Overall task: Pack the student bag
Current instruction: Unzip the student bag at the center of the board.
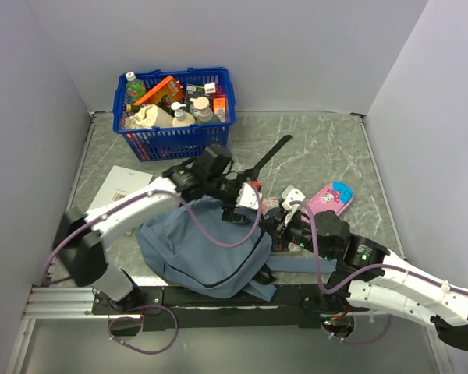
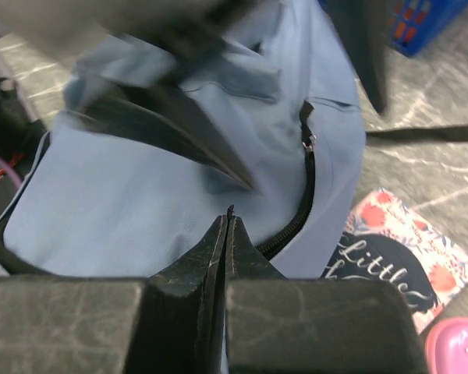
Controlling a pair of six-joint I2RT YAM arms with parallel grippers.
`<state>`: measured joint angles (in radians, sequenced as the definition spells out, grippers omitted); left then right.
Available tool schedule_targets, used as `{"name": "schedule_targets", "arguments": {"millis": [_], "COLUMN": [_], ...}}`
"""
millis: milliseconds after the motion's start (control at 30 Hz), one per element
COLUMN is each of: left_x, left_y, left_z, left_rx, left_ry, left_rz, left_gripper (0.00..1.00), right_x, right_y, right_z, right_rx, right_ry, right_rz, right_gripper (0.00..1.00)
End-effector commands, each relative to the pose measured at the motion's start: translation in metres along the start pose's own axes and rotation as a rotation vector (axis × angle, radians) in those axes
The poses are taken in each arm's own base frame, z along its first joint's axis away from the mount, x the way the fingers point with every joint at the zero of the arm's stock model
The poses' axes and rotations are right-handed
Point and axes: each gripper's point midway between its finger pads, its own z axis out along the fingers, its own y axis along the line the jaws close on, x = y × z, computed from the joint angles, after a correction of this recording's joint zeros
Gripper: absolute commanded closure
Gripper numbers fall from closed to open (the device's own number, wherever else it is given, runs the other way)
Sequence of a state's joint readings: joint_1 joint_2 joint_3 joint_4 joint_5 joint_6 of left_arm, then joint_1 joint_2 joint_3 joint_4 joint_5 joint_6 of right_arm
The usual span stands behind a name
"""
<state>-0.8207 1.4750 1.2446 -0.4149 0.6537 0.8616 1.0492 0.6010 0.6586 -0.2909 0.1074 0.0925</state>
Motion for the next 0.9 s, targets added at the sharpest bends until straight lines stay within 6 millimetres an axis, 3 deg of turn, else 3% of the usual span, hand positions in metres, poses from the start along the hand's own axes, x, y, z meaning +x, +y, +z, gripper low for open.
{"name": "schedule_targets", "arguments": {"millis": [0,167,233,267,333,467,567,700,767,833,867], "left_x": [-0.010,0.002,0.008,0.008,0.014,0.017,0.015,0.018,0.030,0.058,0.057], "left_y": [-0.003,-0.012,-0.018,-0.018,-0.025,-0.028,-0.009,0.052,0.077,0.097,0.111], "left_z": [0.007,0.024,0.027,0.027,0.027,0.027,0.031,0.027,0.020,0.021,0.014], "left_rx": [0.177,0.274,0.304,0.313,0.345,0.337,0.228,-0.071,-0.172,-0.259,-0.305], "left_ry": [-0.037,-0.020,-0.007,-0.004,0.013,0.020,0.032,0.093,0.169,0.289,0.302], "left_rz": [0.101,0.086,0.078,0.084,0.077,0.074,0.074,0.021,0.004,-0.078,-0.160], "left_gripper": [0.01,0.12,0.26,0.39,0.52,0.99,0.99,0.99,0.99,0.99,0.99], "right_x": [-0.058,-0.053,-0.053,-0.054,-0.054,-0.053,-0.053,-0.040,-0.032,-0.029,-0.027], "right_y": [0.023,0.025,0.025,0.025,0.025,0.021,0.013,0.005,0.003,0.001,0.001], "right_z": [-0.014,-0.011,-0.011,-0.011,-0.010,-0.009,-0.010,-0.005,-0.003,-0.002,-0.002], "right_rx": [-0.118,-0.132,-0.133,-0.133,-0.133,-0.109,-0.068,-0.019,-0.003,0.009,0.013], "right_ry": [-0.163,-0.153,-0.162,-0.167,-0.166,-0.159,-0.153,-0.093,-0.072,-0.061,-0.059], "right_rz": [-0.025,-0.044,-0.048,-0.048,-0.052,-0.057,-0.057,-0.044,-0.025,0.004,0.008], "right_gripper": [1.00,1.00,1.00,1.00,1.00,1.00,1.00,1.00,1.00,1.00,1.00]}}
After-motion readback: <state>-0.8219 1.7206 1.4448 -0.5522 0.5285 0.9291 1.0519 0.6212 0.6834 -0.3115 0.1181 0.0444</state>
